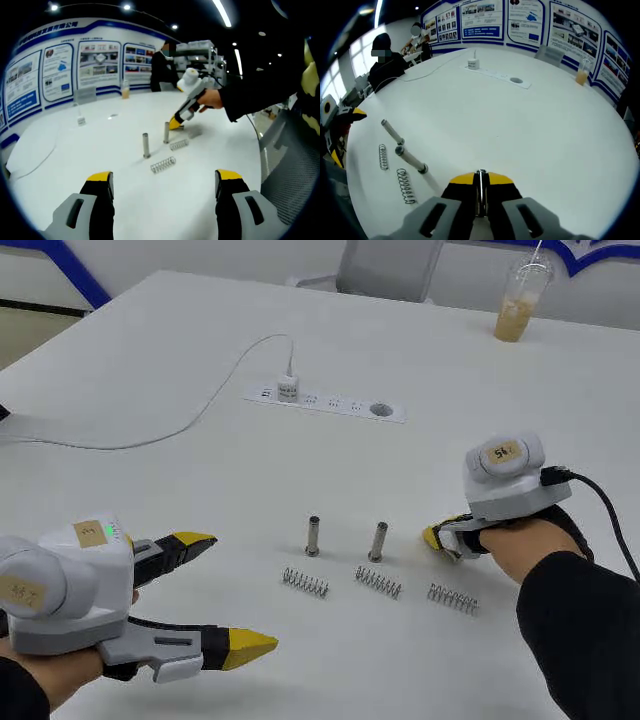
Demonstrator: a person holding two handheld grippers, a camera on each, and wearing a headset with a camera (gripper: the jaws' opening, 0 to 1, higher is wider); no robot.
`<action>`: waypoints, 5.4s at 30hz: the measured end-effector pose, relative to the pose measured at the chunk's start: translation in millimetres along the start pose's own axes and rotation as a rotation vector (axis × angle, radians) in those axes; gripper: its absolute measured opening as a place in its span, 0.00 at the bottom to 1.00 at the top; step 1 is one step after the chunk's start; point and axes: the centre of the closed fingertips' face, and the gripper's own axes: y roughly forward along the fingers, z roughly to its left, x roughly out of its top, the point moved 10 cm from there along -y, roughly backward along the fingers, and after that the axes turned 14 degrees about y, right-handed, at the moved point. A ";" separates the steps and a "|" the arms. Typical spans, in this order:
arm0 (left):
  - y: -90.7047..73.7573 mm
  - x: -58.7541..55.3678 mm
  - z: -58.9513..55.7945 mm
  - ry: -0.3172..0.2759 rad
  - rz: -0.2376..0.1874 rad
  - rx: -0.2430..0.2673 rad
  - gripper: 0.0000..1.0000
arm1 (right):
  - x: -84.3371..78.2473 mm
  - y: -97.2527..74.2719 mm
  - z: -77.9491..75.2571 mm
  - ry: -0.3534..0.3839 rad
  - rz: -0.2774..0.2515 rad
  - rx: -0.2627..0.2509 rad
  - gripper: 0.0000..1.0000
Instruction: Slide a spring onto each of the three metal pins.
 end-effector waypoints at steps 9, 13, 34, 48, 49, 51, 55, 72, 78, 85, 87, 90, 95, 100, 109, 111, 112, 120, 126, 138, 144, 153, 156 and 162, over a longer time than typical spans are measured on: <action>-1.0 2.7 -0.6 0.003 -0.006 0.004 0.84 | 2.4 -22.6 -2.0 -0.002 -0.057 0.012 0.09; -0.7 4.6 -1.7 0.009 -0.009 0.000 0.84 | 0.6 -32.2 0.2 -0.001 -0.077 0.014 0.09; -1.1 9.6 -4.2 0.022 -0.022 -0.002 0.84 | -14.3 -54.6 6.3 -0.009 -0.136 0.013 0.09; -1.6 12.7 -6.5 0.029 -0.027 -0.006 0.84 | -23.1 -63.4 2.4 -0.012 -0.144 0.009 0.09; -1.4 12.8 -6.7 0.029 -0.027 -0.006 0.84 | -23.2 -63.3 2.5 -0.011 -0.145 0.010 0.09; -1.2 12.6 -6.6 0.030 -0.027 -0.007 0.84 | -23.2 -63.3 3.4 -0.016 -0.145 0.013 0.09; -1.5 12.6 -6.1 0.030 -0.028 -0.006 0.84 | -22.8 -63.1 4.0 -0.021 -0.145 0.015 0.09; -1.5 13.9 -5.7 0.032 -0.028 -0.008 0.84 | -27.0 -76.4 1.0 -0.052 -0.163 0.020 0.15; -0.9 14.8 -6.7 0.035 -0.028 -0.013 0.84 | -33.2 -82.3 -1.1 -0.069 -0.144 0.054 0.15; 0.1 15.8 -6.9 0.038 -0.029 -0.015 0.84 | -39.5 -82.9 4.1 -0.114 -0.098 0.111 0.15; 0.2 15.7 -7.1 0.038 -0.029 -0.016 0.84 | -40.5 -81.6 7.5 -0.135 -0.087 0.134 0.15; 0.0 15.5 -7.5 0.038 -0.027 -0.017 0.84 | -41.1 -78.8 13.8 -0.170 -0.056 0.180 0.15; -0.2 15.4 -7.2 0.038 -0.025 -0.015 0.84 | -41.1 -71.5 21.4 -0.249 -0.007 0.221 0.15; 0.1 14.2 -6.8 0.037 -0.023 -0.015 0.84 | -38.8 -63.8 26.1 -0.306 0.032 0.234 0.14; 0.8 13.5 -8.6 0.033 -0.020 -0.019 0.84 | -37.2 -49.0 30.7 -0.394 0.107 0.230 0.14; 0.7 13.4 -8.6 0.032 -0.019 -0.018 0.84 | -37.0 -47.4 31.3 -0.405 0.119 0.230 0.14; 0.5 13.2 -8.6 0.031 -0.019 -0.018 0.84 | -37.1 -45.8 31.4 -0.414 0.128 0.229 0.14; 1.3 11.6 -9.6 0.028 -0.015 -0.022 0.84 | -37.6 -37.7 31.6 -0.465 0.184 0.227 0.12; 1.4 11.1 -9.7 0.027 -0.014 -0.022 0.84 | -36.0 -34.9 32.2 -0.512 0.218 0.226 0.12; -0.4 10.5 -9.3 0.026 -0.013 -0.019 0.84 | -36.9 -32.8 30.5 -0.519 0.242 0.229 0.12; -0.1 11.6 -9.7 0.027 -0.016 -0.019 0.84 | -34.4 -41.9 30.3 -0.494 0.200 0.230 0.12; 0.1 13.2 -11.1 0.031 -0.019 -0.024 0.83 | -31.9 -55.6 30.1 -0.457 0.136 0.226 0.12; 0.1 13.6 -11.2 0.032 -0.020 -0.025 0.83 | -33.0 -58.9 29.3 -0.443 0.118 0.223 0.12; 1.6 14.4 -12.5 0.036 -0.022 -0.030 0.83 | -33.2 -66.9 27.2 -0.412 0.080 0.221 0.12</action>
